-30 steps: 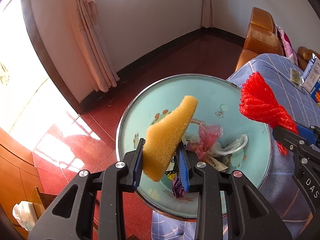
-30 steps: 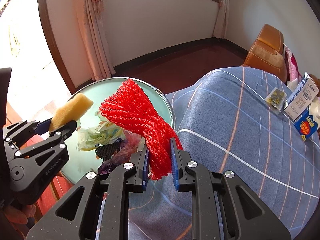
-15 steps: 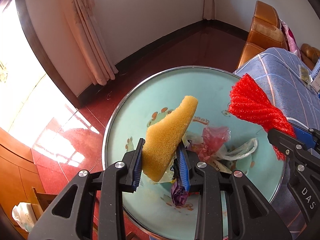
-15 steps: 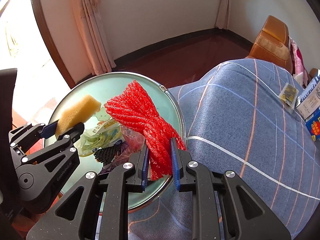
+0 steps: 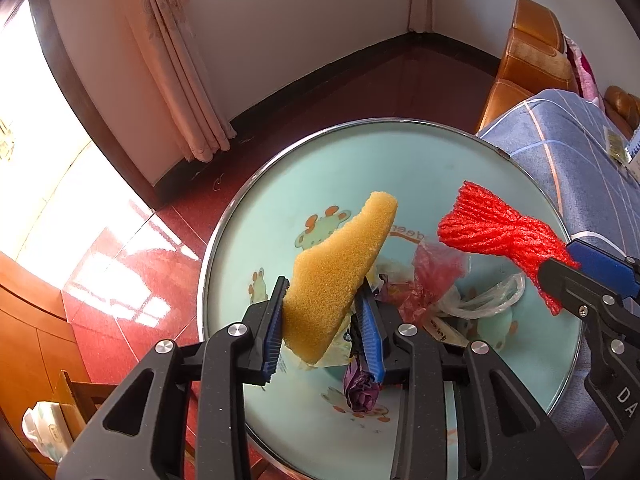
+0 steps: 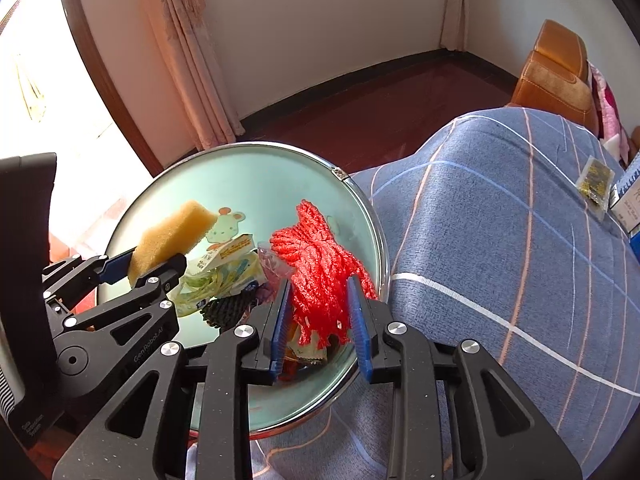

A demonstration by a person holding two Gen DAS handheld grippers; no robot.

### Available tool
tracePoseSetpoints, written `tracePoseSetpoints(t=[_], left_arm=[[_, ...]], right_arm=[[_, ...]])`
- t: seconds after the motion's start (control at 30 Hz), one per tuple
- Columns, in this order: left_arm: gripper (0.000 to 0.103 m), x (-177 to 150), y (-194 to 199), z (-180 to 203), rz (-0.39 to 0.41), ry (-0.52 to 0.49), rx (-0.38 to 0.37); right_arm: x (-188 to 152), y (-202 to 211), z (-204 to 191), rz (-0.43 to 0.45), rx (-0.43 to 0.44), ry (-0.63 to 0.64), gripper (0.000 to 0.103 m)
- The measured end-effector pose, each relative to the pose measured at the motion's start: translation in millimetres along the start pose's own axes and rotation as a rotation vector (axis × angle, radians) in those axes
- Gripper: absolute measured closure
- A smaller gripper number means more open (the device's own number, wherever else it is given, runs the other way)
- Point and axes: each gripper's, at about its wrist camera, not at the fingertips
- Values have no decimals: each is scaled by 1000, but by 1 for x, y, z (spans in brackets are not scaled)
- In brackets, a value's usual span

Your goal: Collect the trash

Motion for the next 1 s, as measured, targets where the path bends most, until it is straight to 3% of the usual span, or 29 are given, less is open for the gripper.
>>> tracePoseSetpoints(t=[0.23, 0.37, 0.53, 0.67, 0.7, 1.0], left_arm=[[65, -4, 3, 4, 1, 0, 5], [45, -6, 10, 7, 14, 3, 12], [23, -8, 23, 10, 35, 0, 21], [15, -14, 37, 11, 67, 9, 23], [14, -17, 43, 11, 79, 11, 29], [7, -55, 85, 2, 121, 66, 49]], right_arm=[[-5, 21, 8, 52, -22, -35, 74], [-11, 33, 13, 73, -29, -56, 73], [-15, 44, 21, 100, -47, -84, 60], [-21, 58, 29, 144, -41, -123, 44], [-24, 62, 30, 157, -39, -133, 38], [-50, 90, 26, 202, -23, -179, 21]])
Point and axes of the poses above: each gripper's, at about its wrist camera, not at the fingertips, and y roughly against the way its jaws point, z to its right, x to its top, and after that the axes turned 3 degrees about -y, right-handed
